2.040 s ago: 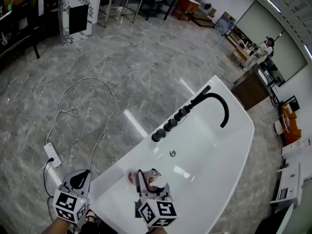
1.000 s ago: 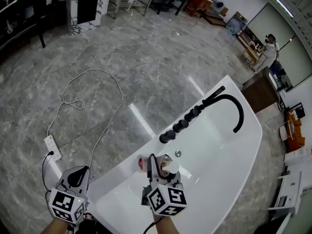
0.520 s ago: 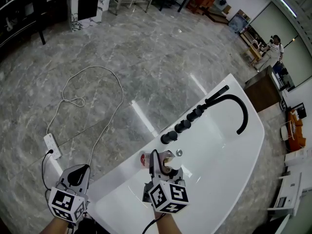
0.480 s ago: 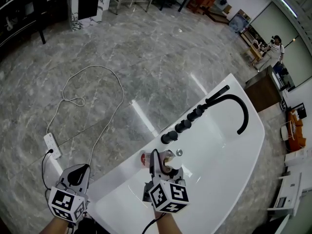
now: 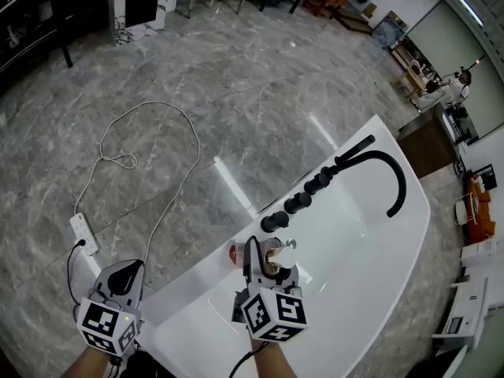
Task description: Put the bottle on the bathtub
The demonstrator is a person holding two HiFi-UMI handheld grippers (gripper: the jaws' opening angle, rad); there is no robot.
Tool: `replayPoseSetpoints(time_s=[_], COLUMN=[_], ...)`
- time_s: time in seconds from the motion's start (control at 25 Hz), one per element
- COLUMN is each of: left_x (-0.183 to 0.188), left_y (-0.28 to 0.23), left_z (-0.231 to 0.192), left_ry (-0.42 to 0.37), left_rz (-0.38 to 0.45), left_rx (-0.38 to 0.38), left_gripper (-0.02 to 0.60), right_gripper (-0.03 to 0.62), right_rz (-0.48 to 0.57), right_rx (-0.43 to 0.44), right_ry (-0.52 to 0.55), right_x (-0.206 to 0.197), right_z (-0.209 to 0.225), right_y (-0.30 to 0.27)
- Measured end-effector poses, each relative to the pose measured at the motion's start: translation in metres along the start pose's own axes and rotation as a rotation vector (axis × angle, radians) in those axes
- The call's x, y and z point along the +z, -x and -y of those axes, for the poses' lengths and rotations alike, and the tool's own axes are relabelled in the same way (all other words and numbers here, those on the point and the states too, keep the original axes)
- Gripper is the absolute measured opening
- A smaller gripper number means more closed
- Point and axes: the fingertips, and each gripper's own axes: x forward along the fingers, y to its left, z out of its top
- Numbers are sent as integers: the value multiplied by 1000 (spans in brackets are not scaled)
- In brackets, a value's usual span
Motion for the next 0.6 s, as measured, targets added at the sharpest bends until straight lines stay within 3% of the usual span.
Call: replayPoseSetpoints(time_s=[0.6], left_x=[-6], left_y=[-6], left_z=[-4], left_ry=[12], left_rz=[-14], left_rx=[-2], left_gripper=[3], right_gripper=[225], right_rz=[28], right_rx=[12], right_ry=[73], right_x=[2], right_z=[-12], right_y=[-3])
